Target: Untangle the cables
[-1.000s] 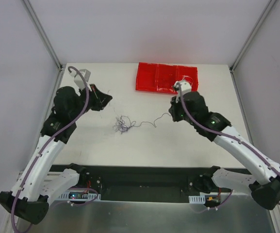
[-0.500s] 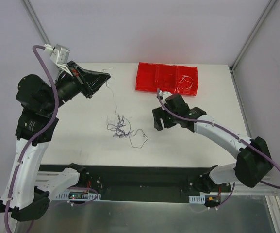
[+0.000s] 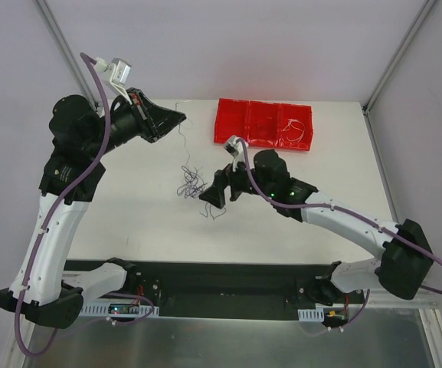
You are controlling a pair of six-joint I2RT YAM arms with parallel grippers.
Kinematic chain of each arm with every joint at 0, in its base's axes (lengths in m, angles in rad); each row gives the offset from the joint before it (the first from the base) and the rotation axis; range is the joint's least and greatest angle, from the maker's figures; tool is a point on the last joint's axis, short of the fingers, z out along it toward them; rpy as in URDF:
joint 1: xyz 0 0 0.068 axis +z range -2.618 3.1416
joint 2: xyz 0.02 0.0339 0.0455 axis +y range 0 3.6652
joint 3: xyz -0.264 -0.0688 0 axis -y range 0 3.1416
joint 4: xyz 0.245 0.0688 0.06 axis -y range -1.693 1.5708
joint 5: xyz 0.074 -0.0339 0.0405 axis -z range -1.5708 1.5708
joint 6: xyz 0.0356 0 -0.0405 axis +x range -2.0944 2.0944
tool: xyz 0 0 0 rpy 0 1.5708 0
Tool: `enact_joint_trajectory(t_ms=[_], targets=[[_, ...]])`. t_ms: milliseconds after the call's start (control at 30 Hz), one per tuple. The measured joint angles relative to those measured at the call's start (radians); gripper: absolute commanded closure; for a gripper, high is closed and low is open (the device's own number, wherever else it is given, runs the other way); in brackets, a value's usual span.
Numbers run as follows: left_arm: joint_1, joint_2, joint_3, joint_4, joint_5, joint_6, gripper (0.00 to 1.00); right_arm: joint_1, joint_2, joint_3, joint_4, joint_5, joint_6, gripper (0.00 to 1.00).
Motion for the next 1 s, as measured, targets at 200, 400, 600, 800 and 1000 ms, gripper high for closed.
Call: enact_joint_trajectory(t_ms=[200,400,600,800,1000], targets=[[0.0,0.0,0.047,0.024,0.037,-0.037,1.0,0.051,0.211,0.169,0.073,0.137,0.071,0.22],[0.0,0.02,0.105,0.031,0.071,-0.075,1.0,0.055,0.369,0.354,0.099,0.303,0.126,0.44],[0.0,0.068,0.174,0.048,0.096,-0.105,1.0,0.048,0.532,0.457,0.124,0.385,0.191,0.59],[0.0,0.134,0.371,0.038,0.098,-0.103,1.0,0.023,0.608,0.279,0.13,0.409,0.239,0.63],[0.0,0.112,0.579,0.055,0.029,-0.048,1.0,-0.087,0.616,0.129,0.103,0.4,0.255,0.56]])
